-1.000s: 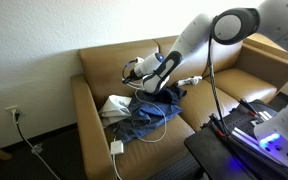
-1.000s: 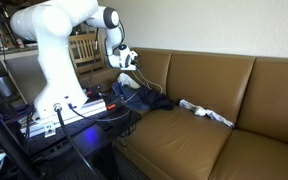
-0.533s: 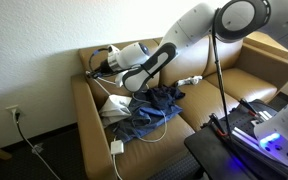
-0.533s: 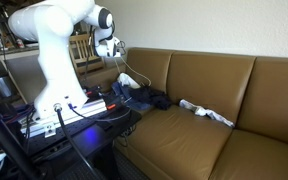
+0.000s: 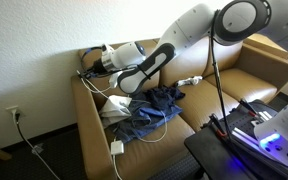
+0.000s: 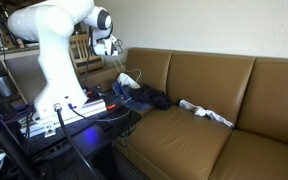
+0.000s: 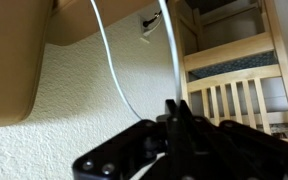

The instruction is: Pick up part of the white cable from the couch and move it to the right.

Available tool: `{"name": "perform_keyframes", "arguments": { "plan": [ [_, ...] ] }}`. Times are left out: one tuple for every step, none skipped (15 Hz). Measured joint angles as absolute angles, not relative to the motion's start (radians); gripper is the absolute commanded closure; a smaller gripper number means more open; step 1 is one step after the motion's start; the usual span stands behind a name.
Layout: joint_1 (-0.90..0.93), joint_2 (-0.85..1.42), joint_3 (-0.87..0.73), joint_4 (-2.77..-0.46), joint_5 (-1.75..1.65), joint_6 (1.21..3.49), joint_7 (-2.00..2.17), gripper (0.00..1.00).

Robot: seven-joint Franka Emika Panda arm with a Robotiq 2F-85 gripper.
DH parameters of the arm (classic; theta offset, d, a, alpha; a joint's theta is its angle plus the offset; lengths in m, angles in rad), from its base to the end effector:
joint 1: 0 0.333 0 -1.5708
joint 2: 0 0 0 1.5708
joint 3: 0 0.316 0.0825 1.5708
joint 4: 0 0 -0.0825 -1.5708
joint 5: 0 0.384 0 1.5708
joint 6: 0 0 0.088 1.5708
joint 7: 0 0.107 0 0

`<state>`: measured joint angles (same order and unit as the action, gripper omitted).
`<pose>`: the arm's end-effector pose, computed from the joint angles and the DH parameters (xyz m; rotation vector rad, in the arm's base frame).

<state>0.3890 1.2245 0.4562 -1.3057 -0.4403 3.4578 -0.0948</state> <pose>0.5684 0.5077 0.1618 -2.0955 -1.0331 -1.1975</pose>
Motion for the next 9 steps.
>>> {"name": "perform_keyframes", "arguments": {
  "plan": [
    [0.387,1.226,0.463,-1.306,-0.447,3.458,-0.093,0.99],
    [0.385,1.236,0.488,-1.298,-0.467,3.458,-0.092,0.99],
    [0.382,1.257,0.534,-1.278,-0.502,3.458,-0.092,0.99],
    [0.383,1.283,0.594,-1.251,-0.546,3.458,-0.092,0.99],
    [0.389,1.313,0.656,-1.220,-0.591,3.457,-0.092,0.99],
    [0.398,1.346,0.723,-1.191,-0.645,3.451,-0.094,0.99],
    [0.408,1.382,0.788,-1.169,-0.699,3.444,-0.097,0.99],
    [0.422,1.417,0.842,-1.150,-0.738,3.428,-0.100,0.99],
    [0.434,1.452,0.887,-1.135,-0.764,3.407,-0.101,0.99]
  ]
}}
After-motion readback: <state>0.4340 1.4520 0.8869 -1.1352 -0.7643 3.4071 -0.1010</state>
